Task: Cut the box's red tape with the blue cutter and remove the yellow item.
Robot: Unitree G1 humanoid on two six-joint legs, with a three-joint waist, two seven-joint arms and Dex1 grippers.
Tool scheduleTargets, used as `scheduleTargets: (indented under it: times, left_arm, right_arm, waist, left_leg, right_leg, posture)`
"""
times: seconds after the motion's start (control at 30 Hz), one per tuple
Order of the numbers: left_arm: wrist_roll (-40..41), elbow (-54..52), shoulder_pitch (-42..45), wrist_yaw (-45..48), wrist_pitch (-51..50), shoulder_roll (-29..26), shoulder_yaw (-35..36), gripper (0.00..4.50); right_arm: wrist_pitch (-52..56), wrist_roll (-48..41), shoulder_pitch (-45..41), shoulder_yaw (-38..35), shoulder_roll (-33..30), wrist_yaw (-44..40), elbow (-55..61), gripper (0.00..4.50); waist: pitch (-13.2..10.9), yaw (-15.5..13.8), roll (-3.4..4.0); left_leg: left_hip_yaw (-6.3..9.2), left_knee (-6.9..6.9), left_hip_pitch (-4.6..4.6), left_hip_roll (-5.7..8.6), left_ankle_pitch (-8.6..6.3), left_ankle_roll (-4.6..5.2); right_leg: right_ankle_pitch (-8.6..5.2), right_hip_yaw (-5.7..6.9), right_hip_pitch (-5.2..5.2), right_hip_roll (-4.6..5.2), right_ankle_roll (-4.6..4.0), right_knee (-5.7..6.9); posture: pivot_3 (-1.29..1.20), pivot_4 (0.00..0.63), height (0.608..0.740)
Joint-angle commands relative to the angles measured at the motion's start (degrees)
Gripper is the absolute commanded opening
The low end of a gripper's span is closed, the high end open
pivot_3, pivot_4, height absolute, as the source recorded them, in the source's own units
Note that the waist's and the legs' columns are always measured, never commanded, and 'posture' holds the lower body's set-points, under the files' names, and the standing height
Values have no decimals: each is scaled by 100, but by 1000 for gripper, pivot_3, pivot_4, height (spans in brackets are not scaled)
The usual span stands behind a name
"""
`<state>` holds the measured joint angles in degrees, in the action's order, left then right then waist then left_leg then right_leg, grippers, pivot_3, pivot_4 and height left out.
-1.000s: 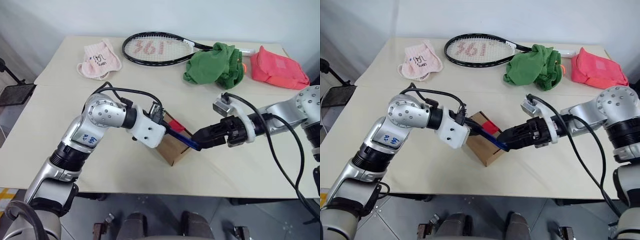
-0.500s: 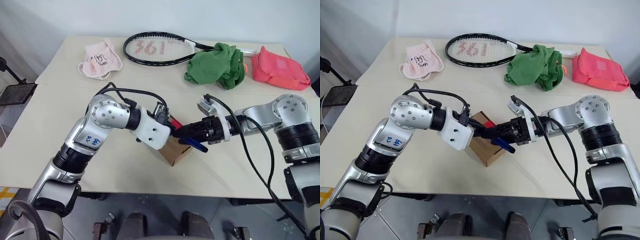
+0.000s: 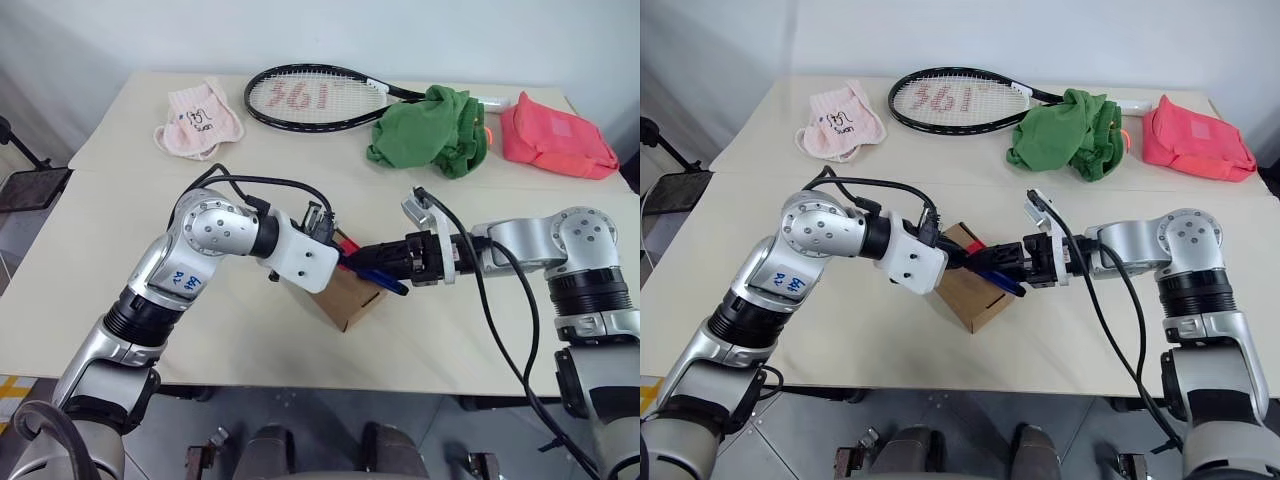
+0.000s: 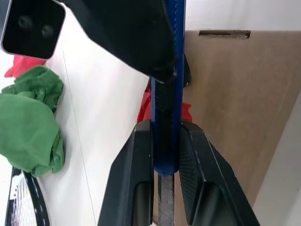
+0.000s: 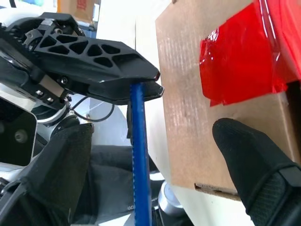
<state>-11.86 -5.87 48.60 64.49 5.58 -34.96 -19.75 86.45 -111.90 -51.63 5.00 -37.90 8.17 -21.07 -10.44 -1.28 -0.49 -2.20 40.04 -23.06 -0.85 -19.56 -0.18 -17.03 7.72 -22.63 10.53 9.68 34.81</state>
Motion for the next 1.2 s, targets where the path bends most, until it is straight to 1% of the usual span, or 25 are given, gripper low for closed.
scheduleTargets:
  times: [0.03,0.23,0.33,0.53,0.63,0.7,0.93,1.0,1.07,1.1,1.2]
  left_arm:
    - [-82,-31,45,-85,23,-34,3,471]
    - [-218,-14,71,-104,-37,-28,-15,471]
    - [-323,4,102,-135,-19,-54,-35,471]
    - [-482,75,206,-275,8,-3,-19,471]
    - [-497,63,222,-338,20,26,-14,471]
    - [-481,42,221,-351,46,35,-18,471]
    - [-347,-47,175,-273,119,57,-30,471]
    - [-241,-112,125,-173,-8,65,-18,471]
    - [-16,-210,54,-55,-245,111,50,1139]
    - [45,-235,40,-39,-279,114,76,1358]
    - [375,-251,73,9,-432,152,266,2261]
  right_arm:
    - [-76,-110,78,-323,87,158,243,4360]
    - [-110,-110,193,-509,263,371,324,4360]
    - [-123,-110,257,-561,328,451,371,3772]
    - [-124,-110,336,-579,424,473,420,1780]
    - [-138,-110,375,-600,472,496,442,670]
    - [-167,-110,414,-642,540,551,461,83]
    - [-381,-110,610,-992,946,1007,705,84]
    - [-438,-110,679,-1099,1065,1159,805,84]
    - [-506,-110,764,-1202,1179,1309,937,84]
    - [-551,-110,812,-1251,1237,1386,1025,84]
    - [-704,-110,911,-1382,1413,1617,1304,83]
  waist:
    - [0,-2,0]
    - [0,3,0]
    - [0,1,0]
    - [0,8,0]
    - [0,10,0]
    - [0,10,0]
    - [0,11,0]
    - [0,13,1]
    - [1,14,1]
    - [1,7,1]
    - [1,17,1]
  left_leg:
    - [0,0,0,0,0,0]
    - [0,0,1,0,0,0]
    - [0,0,1,0,0,0]
    - [0,0,1,0,0,0]
    - [0,0,2,0,0,0]
    - [0,0,2,0,0,0]
    - [0,0,2,0,0,0]
    - [0,0,3,0,0,0]
    - [0,0,3,0,0,0]
    - [1,0,3,0,0,0]
    - [1,1,3,0,0,0]
  right_leg:
    - [0,0,0,0,0,0]
    - [0,-1,0,0,0,2]
    - [0,-1,0,0,0,3]
    - [0,-1,0,0,0,5]
    - [0,-2,-1,0,0,5]
    - [0,-1,-2,0,0,7]
    - [0,-2,-3,0,0,11]
    - [0,-2,-4,0,0,14]
    - [0,-3,-4,0,0,15]
    - [0,-3,-4,0,0,15]
    - [0,-4,-5,0,0,16]
  posture:
    - [0,150,740]
    - [0,150,740]
    - [0,150,740]
    - [0,150,740]
    - [0,150,740]
    - [0,150,740]
    - [0,150,740]
    - [0,150,740]
    - [0,150,740]
    - [0,150,740]
    - [0,150,740]
